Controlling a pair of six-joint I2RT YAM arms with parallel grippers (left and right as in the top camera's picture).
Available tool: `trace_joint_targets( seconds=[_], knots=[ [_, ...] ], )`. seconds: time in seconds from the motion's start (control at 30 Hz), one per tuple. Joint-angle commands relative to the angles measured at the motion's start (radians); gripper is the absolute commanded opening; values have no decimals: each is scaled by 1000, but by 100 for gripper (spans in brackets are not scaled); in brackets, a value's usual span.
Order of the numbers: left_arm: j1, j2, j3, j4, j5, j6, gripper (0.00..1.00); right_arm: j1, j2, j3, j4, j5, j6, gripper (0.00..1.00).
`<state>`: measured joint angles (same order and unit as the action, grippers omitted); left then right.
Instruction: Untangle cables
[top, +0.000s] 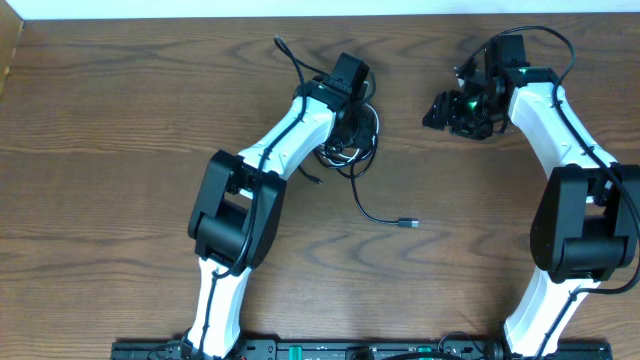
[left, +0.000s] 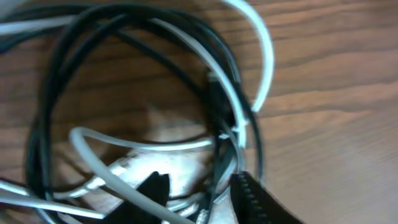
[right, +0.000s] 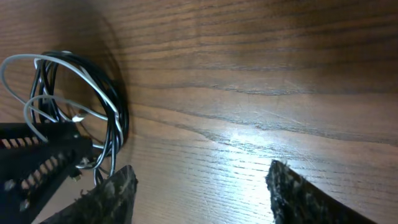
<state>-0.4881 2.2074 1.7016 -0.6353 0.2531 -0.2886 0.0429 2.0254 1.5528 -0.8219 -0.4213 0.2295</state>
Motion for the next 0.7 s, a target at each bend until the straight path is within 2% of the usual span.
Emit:
trace_joint_targets(
  seconds=[0.0, 0.03, 0.07, 0.1, 0.27, 0.5, 0.67],
  knots=[
    [2, 15, 6, 10, -93, -4, 27, 14, -17, -3, -2, 3, -23, 66],
    [2, 15, 6, 14, -98, -4, 22, 18, -17, -3, -2, 4, -24, 66],
    [2, 15, 6, 17, -97, 0, 11, 22, -17, -3, -2, 4, -29, 66],
    [2, 13, 6, 17, -98, 0, 8, 26, -17, -3, -2, 4, -29, 66],
    [6, -73, 9, 6, -89, 3, 7, 41, -17, -3, -1, 4, -29, 66],
    [7, -370, 9, 21, -2, 2, 8, 45, -17, -3, 21, -20, -49, 67],
    [7, -535, 9, 21, 1, 2, 8, 45, -17, -3, 57, -72, -70, 67]
  ],
)
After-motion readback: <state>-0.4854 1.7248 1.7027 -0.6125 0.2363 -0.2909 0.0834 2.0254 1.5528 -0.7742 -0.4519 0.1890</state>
